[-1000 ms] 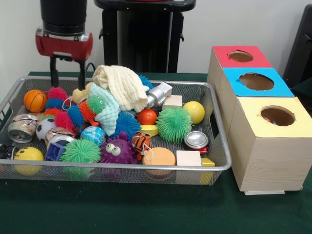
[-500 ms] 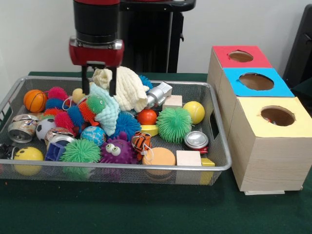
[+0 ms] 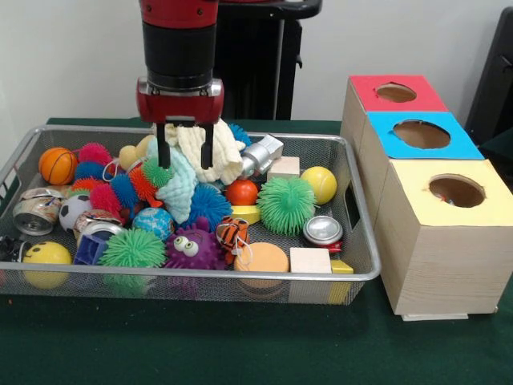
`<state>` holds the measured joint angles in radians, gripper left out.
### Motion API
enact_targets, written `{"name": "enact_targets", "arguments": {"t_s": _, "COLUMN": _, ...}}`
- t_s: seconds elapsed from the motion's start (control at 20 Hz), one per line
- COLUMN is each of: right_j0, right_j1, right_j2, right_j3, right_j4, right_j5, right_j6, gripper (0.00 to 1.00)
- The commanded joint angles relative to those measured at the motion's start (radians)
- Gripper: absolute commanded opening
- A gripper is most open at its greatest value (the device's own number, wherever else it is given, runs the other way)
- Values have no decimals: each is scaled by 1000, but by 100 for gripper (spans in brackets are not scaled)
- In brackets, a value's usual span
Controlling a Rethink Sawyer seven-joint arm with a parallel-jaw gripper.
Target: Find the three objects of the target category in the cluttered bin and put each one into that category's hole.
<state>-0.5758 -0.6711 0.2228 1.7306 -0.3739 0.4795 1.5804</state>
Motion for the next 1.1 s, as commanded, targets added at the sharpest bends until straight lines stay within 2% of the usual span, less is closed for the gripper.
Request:
{"name": "enact_targets", "arguments": {"t_s": 0.05, "right_j0": -12, "right_j1": 106, "right_j2": 69, "right_j3": -74, "right_j4": 4, "right_j5": -6, "right_j6": 29, "gripper": 100}}
{"name": "enact_targets", "arguments": {"t_s": 0.2, "right_j0": 4, "right_j1": 110, "right_j2": 70, "right_j3": -90, "right_j4": 17, "right_j5": 17, "right_j6": 39, "gripper": 100}}
{"name": "enact_targets", "arguments": {"t_s": 0.4, "right_j0": 49, "right_j1": 101, "right_j2": 48, "right_j3": -94, "right_j4": 34, "right_j5": 19, "right_j6": 97, "gripper": 100}}
{"name": "enact_targets", "arguments": {"t_s": 0.7, "right_j0": 80, "right_j1": 103, "right_j2": 21, "right_j3": -74, "right_j4": 49, "right_j5": -22, "right_j6": 150, "gripper": 100}}
{"name": "enact_targets", "arguments": {"t_s": 0.9, "right_j0": 111, "right_j1": 75, "right_j2": -10, "right_j3": -30, "right_j4": 60, "right_j5": -50, "right_j6": 195, "gripper": 100}}
{"name": "enact_targets", "arguments": {"t_s": 1.1, "right_j0": 111, "right_j1": 90, "right_j2": 2, "right_j3": -47, "right_j4": 66, "right_j5": -41, "right_j6": 168, "gripper": 100}}
